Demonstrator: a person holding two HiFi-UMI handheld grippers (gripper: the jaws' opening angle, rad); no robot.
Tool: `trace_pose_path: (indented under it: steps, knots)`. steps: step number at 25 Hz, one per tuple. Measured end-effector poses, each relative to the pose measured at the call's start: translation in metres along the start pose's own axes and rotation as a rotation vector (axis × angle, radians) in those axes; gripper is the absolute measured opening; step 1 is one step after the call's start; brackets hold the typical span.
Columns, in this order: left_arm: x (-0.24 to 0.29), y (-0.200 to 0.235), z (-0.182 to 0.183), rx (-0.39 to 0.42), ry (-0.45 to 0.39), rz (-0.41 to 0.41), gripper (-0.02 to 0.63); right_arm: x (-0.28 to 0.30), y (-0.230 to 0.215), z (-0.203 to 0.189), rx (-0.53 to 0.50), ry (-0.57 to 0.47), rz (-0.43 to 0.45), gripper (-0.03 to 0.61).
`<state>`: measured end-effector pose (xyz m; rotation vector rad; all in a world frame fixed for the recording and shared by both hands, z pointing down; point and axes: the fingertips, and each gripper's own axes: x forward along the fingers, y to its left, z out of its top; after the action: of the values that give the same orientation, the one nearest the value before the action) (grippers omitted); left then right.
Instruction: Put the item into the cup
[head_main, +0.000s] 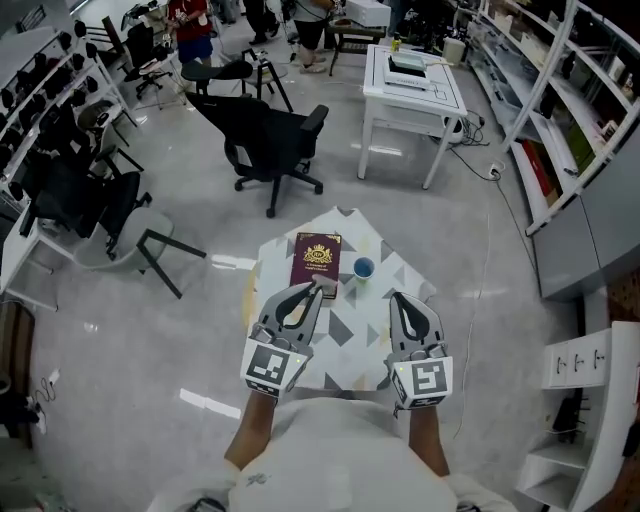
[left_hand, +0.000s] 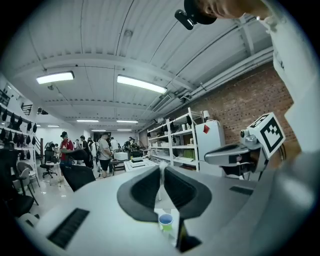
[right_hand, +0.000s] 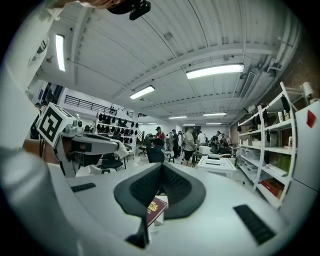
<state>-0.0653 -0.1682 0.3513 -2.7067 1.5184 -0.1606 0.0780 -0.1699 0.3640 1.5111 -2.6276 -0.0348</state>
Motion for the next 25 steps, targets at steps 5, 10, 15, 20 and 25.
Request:
trace_pose_path:
  steps: [5, 10, 15, 20, 25]
  knots:
    - [0.02, -0.007, 0.002, 0.011, 0.019, 0.021, 0.035, 0.007, -0.023, -0.004, 0.02, -0.003, 0.021, 0.006]
    - [0.033, -0.013, -0.002, 0.009, 0.05, 0.041, 0.035, 0.012, -0.038, -0.014, 0.05, 0.01, 0.044, 0.006]
    - [0.041, -0.019, -0.008, 0.014, 0.078, 0.047, 0.035, 0.015, -0.049, -0.019, 0.063, 0.007, 0.054, 0.006]
    - [0.043, -0.02, -0.013, 0.023, 0.103, 0.051, 0.035, 0.02, -0.052, -0.028, 0.09, 0.018, 0.061, 0.006]
    - [0.038, -0.013, -0.023, 0.006, 0.129, 0.059, 0.035, 0.027, -0.044, -0.035, 0.102, 0.037, 0.074, 0.006]
